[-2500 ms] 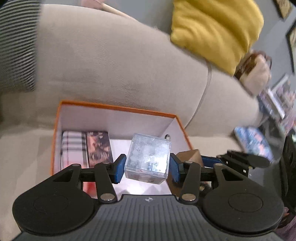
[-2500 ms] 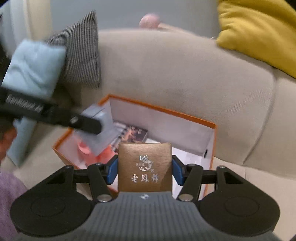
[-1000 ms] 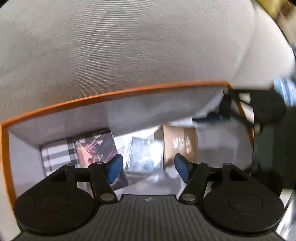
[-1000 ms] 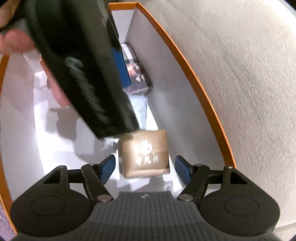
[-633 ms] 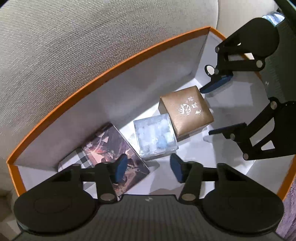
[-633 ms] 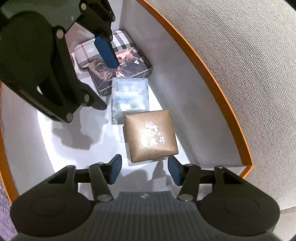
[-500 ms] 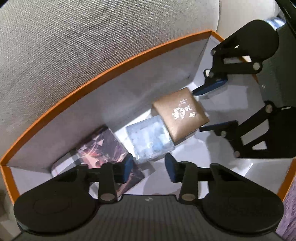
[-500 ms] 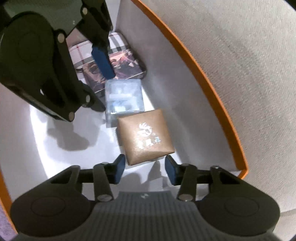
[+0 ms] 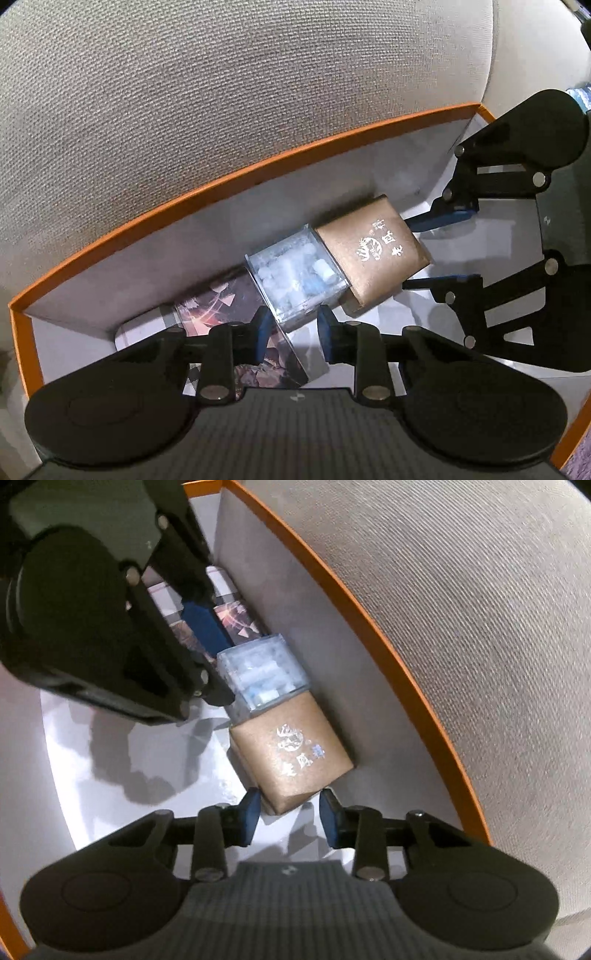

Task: Organize rigid objects
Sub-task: 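Open the left tool releasing the cube while the right tool releases the brown box, then withdraw both tools from the box toward the remaining items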

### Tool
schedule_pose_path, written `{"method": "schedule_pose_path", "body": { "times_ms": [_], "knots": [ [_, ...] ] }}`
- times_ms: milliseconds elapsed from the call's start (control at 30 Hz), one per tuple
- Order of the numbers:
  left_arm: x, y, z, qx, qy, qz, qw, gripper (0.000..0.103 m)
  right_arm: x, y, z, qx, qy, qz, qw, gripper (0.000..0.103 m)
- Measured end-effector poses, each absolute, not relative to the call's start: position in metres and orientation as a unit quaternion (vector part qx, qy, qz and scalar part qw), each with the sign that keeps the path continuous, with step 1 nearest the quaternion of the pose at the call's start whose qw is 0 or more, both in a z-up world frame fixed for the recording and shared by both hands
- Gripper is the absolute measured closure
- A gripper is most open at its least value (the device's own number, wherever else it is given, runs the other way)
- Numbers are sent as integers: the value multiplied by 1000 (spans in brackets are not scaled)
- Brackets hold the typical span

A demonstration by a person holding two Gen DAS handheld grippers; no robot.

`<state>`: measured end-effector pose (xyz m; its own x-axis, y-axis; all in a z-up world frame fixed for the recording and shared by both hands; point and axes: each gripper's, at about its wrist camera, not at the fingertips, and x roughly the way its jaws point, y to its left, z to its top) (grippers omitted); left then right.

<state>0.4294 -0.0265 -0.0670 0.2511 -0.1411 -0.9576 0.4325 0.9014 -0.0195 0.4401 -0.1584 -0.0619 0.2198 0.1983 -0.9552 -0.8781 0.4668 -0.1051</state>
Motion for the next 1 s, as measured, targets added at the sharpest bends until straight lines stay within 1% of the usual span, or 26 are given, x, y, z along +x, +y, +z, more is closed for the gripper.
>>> {"method": "schedule_pose_path", "body": {
  "times_ms": [67,100,200,300,500,567,600,633,767,800,867,900,1000],
  "knots": [
    [435,-27,-74,127,586,-183,779,72,440,-158,-62,-341,496,379,703,67],
    [435,-27,-74,124,587,-183,779,72,440,-158,-62,-341,497,377,703,64],
    [431,-23,-62,124,584,-190,780,72,437,-158,-55,-341,497,376,704,64],
    [422,-19,-35,121,568,-201,789,72,431,-159,-43,-341,491,374,709,60],
    [381,-9,29,96,510,-225,824,72,408,-171,2,-294,473,353,752,58],
    [356,-7,48,87,488,-234,836,71,394,-174,19,-274,459,348,770,57],
    [344,-4,57,82,477,-237,842,70,383,-178,29,-260,450,343,782,53],
    [330,-1,68,75,467,-240,848,70,372,-183,41,-245,441,340,793,53],
    [281,4,96,39,441,-257,859,69,318,-201,76,-171,403,338,833,53],
    [271,7,99,28,439,-260,860,69,305,-203,81,-157,397,333,840,53],
    [248,14,96,6,431,-260,864,62,276,-207,84,-135,396,314,852,51],
    [237,17,90,-4,428,-258,866,61,261,-208,84,-129,397,305,856,49],
    [207,32,73,-42,429,-244,869,60,219,-210,70,-107,392,286,868,48]
  ]
}}
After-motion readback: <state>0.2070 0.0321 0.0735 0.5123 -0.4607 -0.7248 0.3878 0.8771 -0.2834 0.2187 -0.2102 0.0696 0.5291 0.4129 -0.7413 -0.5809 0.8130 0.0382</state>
